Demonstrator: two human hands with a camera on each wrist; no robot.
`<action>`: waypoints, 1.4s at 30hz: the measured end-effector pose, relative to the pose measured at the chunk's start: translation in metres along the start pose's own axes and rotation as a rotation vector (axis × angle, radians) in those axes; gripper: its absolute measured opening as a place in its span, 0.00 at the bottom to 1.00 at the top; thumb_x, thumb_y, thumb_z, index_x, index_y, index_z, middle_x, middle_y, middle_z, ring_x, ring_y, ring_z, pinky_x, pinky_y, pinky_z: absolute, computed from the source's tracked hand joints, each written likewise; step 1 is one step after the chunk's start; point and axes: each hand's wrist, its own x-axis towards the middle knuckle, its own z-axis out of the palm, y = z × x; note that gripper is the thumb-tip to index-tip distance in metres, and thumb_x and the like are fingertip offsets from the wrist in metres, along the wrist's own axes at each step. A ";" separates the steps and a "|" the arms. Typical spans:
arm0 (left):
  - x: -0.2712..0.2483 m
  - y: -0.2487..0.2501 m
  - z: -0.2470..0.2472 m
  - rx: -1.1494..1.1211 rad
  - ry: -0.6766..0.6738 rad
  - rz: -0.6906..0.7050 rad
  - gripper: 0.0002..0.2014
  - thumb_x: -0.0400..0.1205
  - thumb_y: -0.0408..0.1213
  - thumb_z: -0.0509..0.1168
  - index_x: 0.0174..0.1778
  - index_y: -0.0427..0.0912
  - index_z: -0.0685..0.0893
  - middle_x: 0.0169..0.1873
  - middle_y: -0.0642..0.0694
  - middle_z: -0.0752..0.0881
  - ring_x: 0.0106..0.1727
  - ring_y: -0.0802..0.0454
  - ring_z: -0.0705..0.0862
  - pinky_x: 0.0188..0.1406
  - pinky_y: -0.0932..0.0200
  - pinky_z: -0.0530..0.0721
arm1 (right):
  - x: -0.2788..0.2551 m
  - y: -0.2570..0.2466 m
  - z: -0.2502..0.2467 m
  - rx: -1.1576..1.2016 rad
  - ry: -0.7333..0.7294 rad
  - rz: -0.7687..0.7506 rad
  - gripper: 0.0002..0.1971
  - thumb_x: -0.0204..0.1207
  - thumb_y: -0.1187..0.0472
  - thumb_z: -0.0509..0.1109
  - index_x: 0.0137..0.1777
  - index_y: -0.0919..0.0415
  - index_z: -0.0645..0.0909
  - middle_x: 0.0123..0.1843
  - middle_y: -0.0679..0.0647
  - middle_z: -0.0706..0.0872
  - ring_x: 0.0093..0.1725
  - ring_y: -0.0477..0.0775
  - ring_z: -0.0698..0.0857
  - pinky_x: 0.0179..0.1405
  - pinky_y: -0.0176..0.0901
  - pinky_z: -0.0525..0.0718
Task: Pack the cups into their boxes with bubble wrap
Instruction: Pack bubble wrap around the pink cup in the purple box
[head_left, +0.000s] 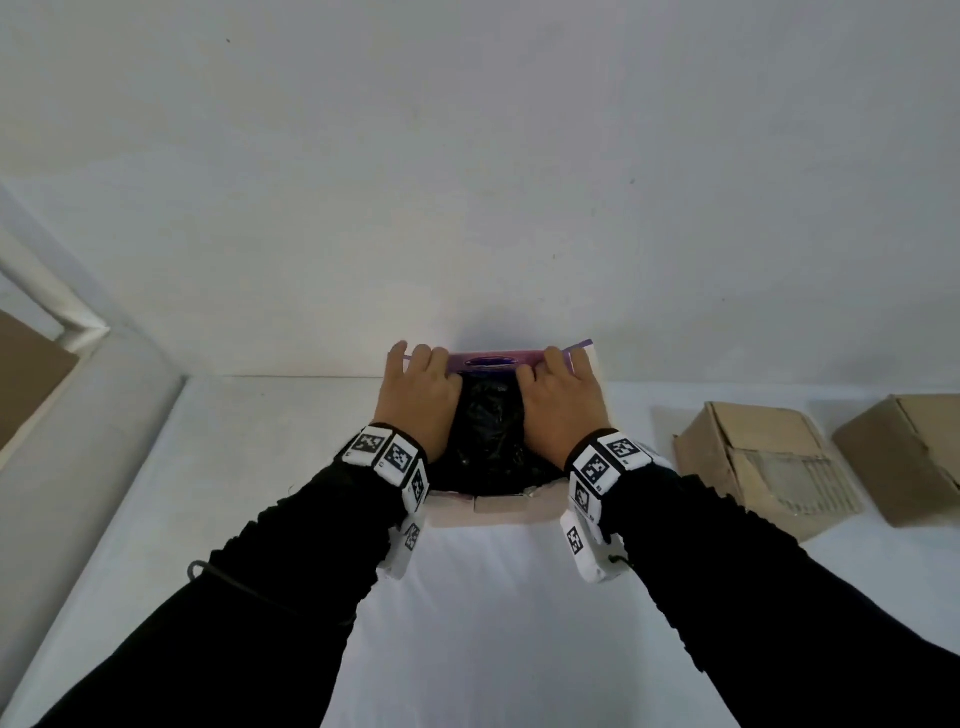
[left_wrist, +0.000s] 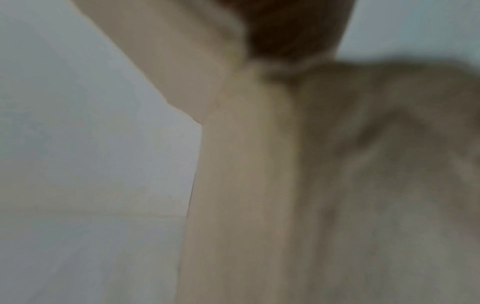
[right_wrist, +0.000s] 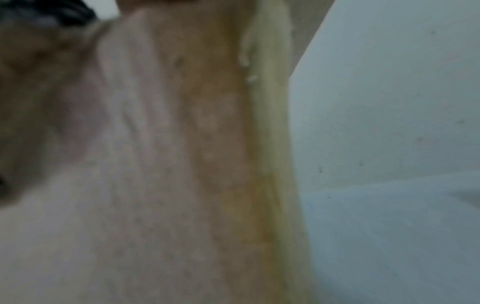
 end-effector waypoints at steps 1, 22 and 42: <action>-0.002 0.001 -0.001 0.031 0.035 0.002 0.13 0.76 0.38 0.58 0.53 0.47 0.84 0.55 0.46 0.81 0.68 0.43 0.70 0.78 0.35 0.47 | -0.003 0.001 0.001 -0.008 -0.004 -0.012 0.10 0.61 0.61 0.62 0.42 0.58 0.80 0.34 0.56 0.86 0.53 0.62 0.81 0.62 0.56 0.61; -0.038 0.005 0.013 -0.120 0.278 0.061 0.16 0.63 0.37 0.74 0.46 0.45 0.81 0.41 0.47 0.83 0.47 0.42 0.81 0.52 0.46 0.74 | -0.029 0.015 -0.031 0.154 -0.042 -0.132 0.13 0.78 0.61 0.57 0.59 0.58 0.77 0.56 0.56 0.85 0.60 0.62 0.77 0.58 0.53 0.70; -0.093 0.015 0.025 -0.297 0.115 0.311 0.49 0.77 0.66 0.19 0.45 0.51 0.88 0.40 0.55 0.84 0.54 0.57 0.80 0.80 0.53 0.52 | -0.092 -0.005 -0.019 0.325 -0.250 -0.275 0.29 0.85 0.39 0.44 0.55 0.52 0.85 0.53 0.52 0.81 0.56 0.55 0.74 0.61 0.50 0.69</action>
